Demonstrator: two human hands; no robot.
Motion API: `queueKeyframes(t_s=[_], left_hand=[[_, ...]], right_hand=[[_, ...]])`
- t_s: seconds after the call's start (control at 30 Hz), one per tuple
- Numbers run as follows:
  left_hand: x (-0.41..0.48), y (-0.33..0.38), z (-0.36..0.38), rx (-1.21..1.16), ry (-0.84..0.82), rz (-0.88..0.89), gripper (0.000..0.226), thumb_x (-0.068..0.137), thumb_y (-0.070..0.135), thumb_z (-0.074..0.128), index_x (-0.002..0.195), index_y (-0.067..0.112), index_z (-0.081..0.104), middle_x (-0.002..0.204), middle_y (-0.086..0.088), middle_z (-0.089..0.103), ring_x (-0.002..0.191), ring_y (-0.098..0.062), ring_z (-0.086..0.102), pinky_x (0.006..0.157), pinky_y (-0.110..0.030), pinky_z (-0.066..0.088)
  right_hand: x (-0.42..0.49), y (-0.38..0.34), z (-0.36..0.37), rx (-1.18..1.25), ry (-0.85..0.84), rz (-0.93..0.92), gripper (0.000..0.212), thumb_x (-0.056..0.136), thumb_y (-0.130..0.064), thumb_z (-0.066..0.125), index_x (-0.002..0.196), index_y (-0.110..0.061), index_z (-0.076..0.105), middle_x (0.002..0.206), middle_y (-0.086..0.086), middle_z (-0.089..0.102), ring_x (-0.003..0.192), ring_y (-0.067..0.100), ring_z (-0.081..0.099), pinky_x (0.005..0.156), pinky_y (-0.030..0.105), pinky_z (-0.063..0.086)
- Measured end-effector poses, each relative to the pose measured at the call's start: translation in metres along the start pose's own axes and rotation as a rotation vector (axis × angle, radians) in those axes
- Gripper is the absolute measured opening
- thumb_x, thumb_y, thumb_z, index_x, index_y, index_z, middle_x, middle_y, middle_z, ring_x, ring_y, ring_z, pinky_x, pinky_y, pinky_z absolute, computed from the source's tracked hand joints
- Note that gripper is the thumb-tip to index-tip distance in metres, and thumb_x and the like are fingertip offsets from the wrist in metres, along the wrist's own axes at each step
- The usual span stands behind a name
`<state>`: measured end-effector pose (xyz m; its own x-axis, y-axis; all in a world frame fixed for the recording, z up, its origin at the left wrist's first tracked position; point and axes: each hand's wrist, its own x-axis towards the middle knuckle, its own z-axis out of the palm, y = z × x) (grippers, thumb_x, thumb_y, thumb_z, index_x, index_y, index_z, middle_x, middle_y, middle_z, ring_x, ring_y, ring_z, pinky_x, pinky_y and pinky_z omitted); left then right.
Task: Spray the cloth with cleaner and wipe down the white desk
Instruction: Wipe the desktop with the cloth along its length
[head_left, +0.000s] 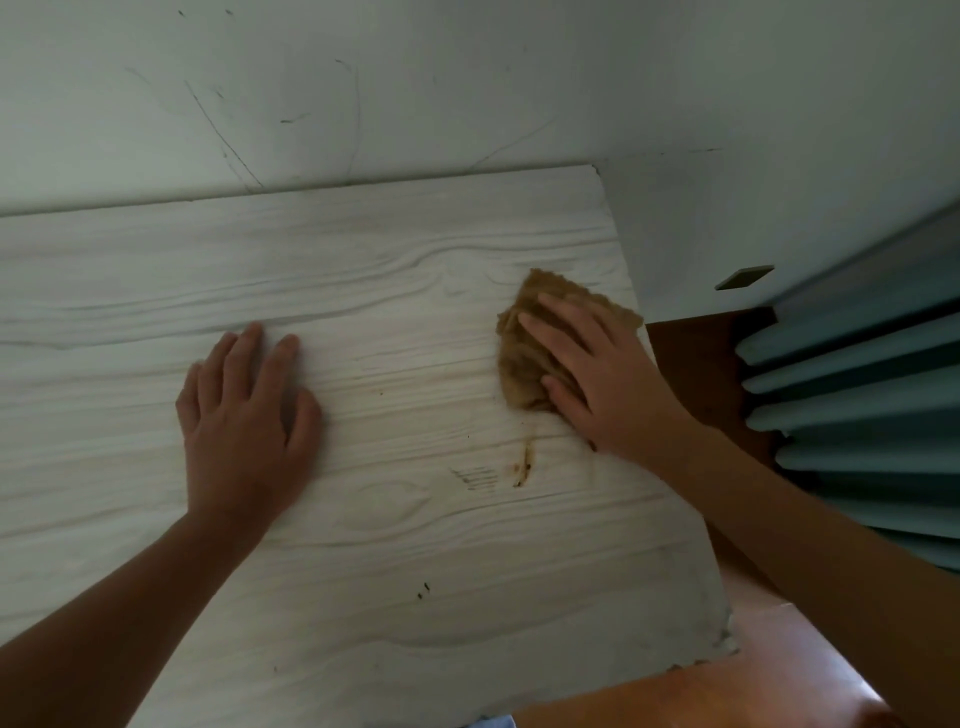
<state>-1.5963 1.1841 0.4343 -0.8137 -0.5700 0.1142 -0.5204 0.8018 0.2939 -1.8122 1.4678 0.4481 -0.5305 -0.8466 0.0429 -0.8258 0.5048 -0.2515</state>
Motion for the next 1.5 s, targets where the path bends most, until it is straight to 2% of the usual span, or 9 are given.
queueKeyframes(t_s=[0.17, 0.4, 0.53, 0.67, 0.83, 1.1, 1.23, 1.37, 1.5], left_hand=[[0.000, -0.002, 0.001, 0.015, 0.015, 0.017, 0.060, 0.096, 0.039, 0.040, 0.149, 0.014, 0.051, 0.161, -0.016, 0.040, 0.151, -0.037, 0.030, 0.123, -0.056, 0.021], [0.000, -0.002, 0.002, 0.019, 0.027, 0.011, 0.058, 0.096, 0.037, 0.043, 0.149, 0.015, 0.051, 0.160, -0.016, 0.041, 0.151, -0.037, 0.030, 0.124, -0.055, 0.021], [-0.001, -0.001, 0.001, 0.014, 0.011, 0.003, 0.059, 0.095, 0.037, 0.043, 0.149, 0.016, 0.050, 0.161, -0.015, 0.039, 0.152, -0.035, 0.028, 0.124, -0.055, 0.020], [-0.001, -0.001, 0.000, 0.006, 0.007, -0.006, 0.060, 0.094, 0.038, 0.039, 0.149, 0.016, 0.050, 0.162, -0.015, 0.039, 0.152, -0.034, 0.027, 0.124, -0.053, 0.018], [-0.001, -0.001, 0.002, 0.007, 0.028, 0.005, 0.059, 0.094, 0.038, 0.042, 0.149, 0.016, 0.050, 0.161, -0.015, 0.040, 0.151, -0.036, 0.030, 0.124, -0.054, 0.020], [-0.003, -0.002, 0.002, -0.005, 0.030, 0.009, 0.059, 0.095, 0.039, 0.042, 0.150, 0.018, 0.048, 0.161, -0.014, 0.039, 0.151, -0.034, 0.028, 0.123, -0.053, 0.020], [-0.005, -0.002, 0.001, -0.018, 0.023, 0.006, 0.059, 0.096, 0.038, 0.041, 0.150, 0.018, 0.048, 0.162, -0.014, 0.038, 0.152, -0.034, 0.027, 0.124, -0.053, 0.019], [-0.004, -0.004, 0.002, -0.021, 0.023, 0.019, 0.058, 0.096, 0.037, 0.040, 0.149, 0.017, 0.048, 0.162, -0.015, 0.038, 0.152, -0.036, 0.028, 0.124, -0.053, 0.018], [-0.003, -0.003, 0.002, -0.022, 0.013, 0.012, 0.059, 0.095, 0.038, 0.039, 0.150, 0.018, 0.048, 0.162, -0.014, 0.037, 0.152, -0.035, 0.027, 0.124, -0.053, 0.016]], right_hand=[[0.071, 0.045, -0.007, 0.005, 0.124, 0.154, 0.052, 0.095, -0.027, 0.049, 0.146, -0.014, 0.047, 0.149, 0.012, 0.044, 0.136, 0.034, 0.040, 0.111, 0.049, 0.036], [0.078, 0.048, 0.004, 0.169, 0.245, 0.151, 0.044, 0.094, -0.020, 0.054, 0.138, -0.018, 0.058, 0.136, 0.003, 0.056, 0.132, 0.027, 0.045, 0.114, 0.044, 0.033], [0.030, 0.013, 0.010, 0.205, 0.195, 0.188, 0.044, 0.097, -0.025, 0.054, 0.140, -0.020, 0.057, 0.143, 0.001, 0.053, 0.140, 0.026, 0.038, 0.122, 0.033, 0.017], [-0.043, -0.042, 0.020, 0.240, 0.133, 0.118, 0.047, 0.096, -0.024, 0.055, 0.142, -0.018, 0.055, 0.148, 0.003, 0.049, 0.147, 0.027, 0.031, 0.121, 0.050, 0.023], [-0.047, -0.021, 0.007, 0.151, -0.005, -0.066, 0.049, 0.099, -0.032, 0.049, 0.145, -0.017, 0.052, 0.151, 0.006, 0.047, 0.146, 0.029, 0.033, 0.121, 0.045, 0.022], [0.019, 0.033, 0.007, 0.129, 0.091, 0.296, 0.056, 0.101, -0.034, 0.040, 0.154, -0.017, 0.036, 0.159, 0.009, 0.035, 0.149, 0.033, 0.024, 0.121, 0.050, 0.023], [-0.027, -0.002, 0.010, 0.114, 0.069, 0.302, 0.057, 0.100, -0.033, 0.039, 0.155, -0.015, 0.035, 0.159, 0.010, 0.034, 0.150, 0.034, 0.023, 0.123, 0.050, 0.019], [-0.089, -0.036, 0.005, 0.076, -0.012, 0.269, 0.057, 0.102, -0.038, 0.034, 0.156, -0.018, 0.032, 0.162, 0.005, 0.029, 0.152, 0.026, 0.018, 0.125, 0.030, 0.000], [-0.089, -0.023, 0.000, 0.063, -0.069, 0.211, 0.058, 0.103, -0.040, 0.032, 0.157, -0.019, 0.031, 0.163, 0.004, 0.028, 0.153, 0.026, 0.018, 0.126, 0.039, 0.009]])
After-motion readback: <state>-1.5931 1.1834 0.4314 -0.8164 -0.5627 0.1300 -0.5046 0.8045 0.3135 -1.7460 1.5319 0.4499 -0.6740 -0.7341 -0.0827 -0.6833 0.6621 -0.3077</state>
